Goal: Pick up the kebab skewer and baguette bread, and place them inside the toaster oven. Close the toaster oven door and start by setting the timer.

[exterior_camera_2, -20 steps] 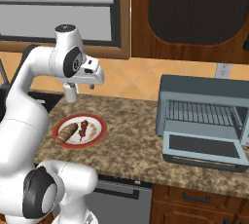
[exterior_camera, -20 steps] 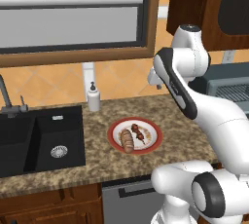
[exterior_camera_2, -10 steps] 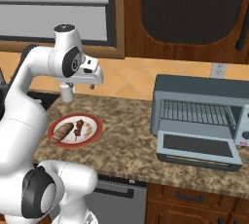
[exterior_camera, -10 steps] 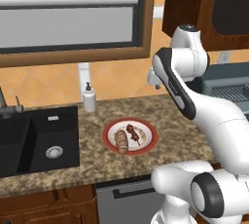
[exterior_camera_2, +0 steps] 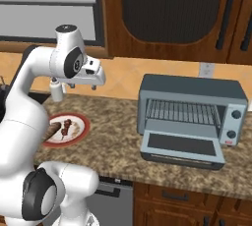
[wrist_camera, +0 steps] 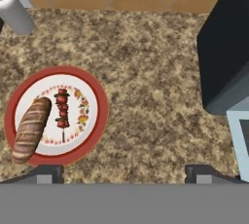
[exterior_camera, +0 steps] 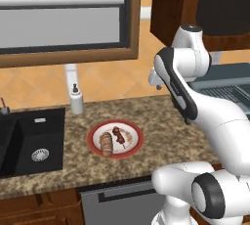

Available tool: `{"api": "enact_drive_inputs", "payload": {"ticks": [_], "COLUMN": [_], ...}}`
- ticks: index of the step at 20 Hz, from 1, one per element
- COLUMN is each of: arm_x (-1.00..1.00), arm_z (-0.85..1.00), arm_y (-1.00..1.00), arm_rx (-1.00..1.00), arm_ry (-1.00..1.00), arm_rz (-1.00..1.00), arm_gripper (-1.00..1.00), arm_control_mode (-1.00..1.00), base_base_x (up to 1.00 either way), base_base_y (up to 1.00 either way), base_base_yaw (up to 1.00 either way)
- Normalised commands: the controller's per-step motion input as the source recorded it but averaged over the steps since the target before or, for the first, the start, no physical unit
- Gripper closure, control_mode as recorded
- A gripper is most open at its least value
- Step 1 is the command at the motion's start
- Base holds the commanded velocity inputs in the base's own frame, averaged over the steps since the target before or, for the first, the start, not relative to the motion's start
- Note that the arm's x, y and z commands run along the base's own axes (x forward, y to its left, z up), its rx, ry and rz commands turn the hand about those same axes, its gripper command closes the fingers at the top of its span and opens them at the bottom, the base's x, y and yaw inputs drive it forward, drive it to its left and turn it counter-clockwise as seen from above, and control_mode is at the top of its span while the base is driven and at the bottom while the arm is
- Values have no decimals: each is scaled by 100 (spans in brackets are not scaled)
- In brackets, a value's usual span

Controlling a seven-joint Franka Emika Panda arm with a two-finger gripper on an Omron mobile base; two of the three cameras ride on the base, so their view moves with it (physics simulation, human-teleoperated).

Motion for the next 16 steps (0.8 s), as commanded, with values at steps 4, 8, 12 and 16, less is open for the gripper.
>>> {"api": "enact_drive_inputs", "payload": {"ticks": [4,8,12,16], "arm_x": [0,0,0,0], "arm_z": [0,0,0,0], "arm_y": [0,0,0,0], "arm_rx": [0,0,0,0], "arm_ry": [0,0,0,0], "arm_rz": [0,0,0,0], "arm_gripper": [-100,-100,-100,-100], "arm_control_mode": [100,100,100,100], "base_base_x": [12,10,9,13], "base_base_y": [-44,-46,-41,-38], "base_base_yaw": [0,0,0,0]}}
